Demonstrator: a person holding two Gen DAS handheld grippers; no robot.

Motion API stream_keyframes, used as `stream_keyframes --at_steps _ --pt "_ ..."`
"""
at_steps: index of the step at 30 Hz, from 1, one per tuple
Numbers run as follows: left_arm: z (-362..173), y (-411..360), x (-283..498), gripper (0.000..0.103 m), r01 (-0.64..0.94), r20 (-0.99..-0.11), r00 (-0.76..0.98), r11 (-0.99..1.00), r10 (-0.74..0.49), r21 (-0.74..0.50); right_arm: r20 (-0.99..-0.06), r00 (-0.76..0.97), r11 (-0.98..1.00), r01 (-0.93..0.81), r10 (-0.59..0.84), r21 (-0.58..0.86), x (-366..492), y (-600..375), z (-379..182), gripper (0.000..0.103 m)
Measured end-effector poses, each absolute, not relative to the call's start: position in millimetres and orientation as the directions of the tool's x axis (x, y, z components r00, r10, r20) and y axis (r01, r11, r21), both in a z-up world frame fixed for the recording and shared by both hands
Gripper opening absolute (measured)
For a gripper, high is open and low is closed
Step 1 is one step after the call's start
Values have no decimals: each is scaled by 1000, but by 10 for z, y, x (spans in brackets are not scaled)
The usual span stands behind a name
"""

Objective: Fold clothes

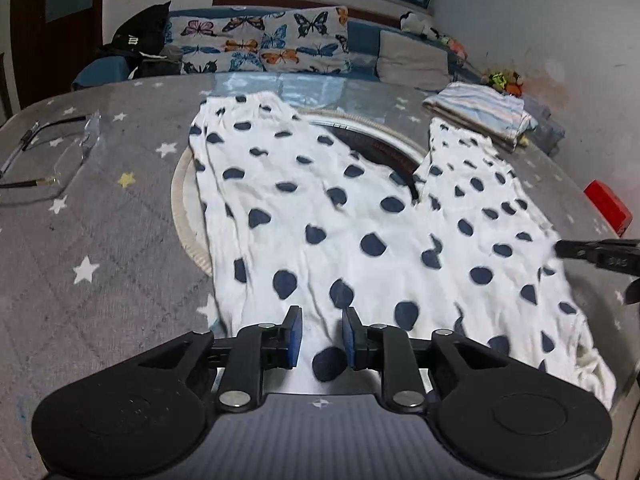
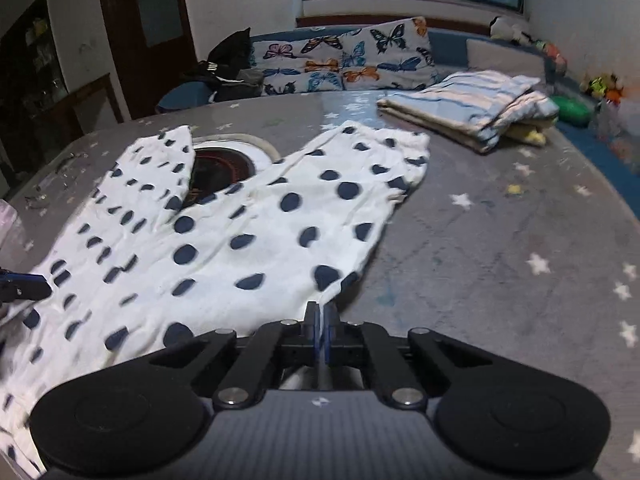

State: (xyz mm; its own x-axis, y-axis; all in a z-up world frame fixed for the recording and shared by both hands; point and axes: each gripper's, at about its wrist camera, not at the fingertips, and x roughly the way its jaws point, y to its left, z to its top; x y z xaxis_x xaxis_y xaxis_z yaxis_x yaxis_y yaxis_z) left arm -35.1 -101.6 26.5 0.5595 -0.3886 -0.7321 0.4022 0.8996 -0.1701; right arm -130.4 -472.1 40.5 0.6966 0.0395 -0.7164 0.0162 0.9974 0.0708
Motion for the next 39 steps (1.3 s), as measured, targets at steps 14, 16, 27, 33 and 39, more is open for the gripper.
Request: stream_keyframes --at_steps 14,16,27,33,39 --pt "354 -1087 -225 29 400 -728 572 904 -378 -154 -695 714 996 -53 84 65 -1109 -4681 500 21" --pt "343 -1112 -181 29 403 -728 571 902 -379 -154 -706 702 996 -63 91 65 -1024 -4636 449 27" --pt "385 -1110 152 31 383 -733 582 913 -354 -137 -724 687 998 -26 54 49 -788 -4792 443 27" --pt "417 -1317 499 33 379 -721 592 914 -360 -145 -709 701 997 -25 70 74 -415 -4843 490 29" --pt "288 -1393 822 34 348 -742 583 927 -332 -141 -733 680 999 3 23 34 -151 -4923 371 37"
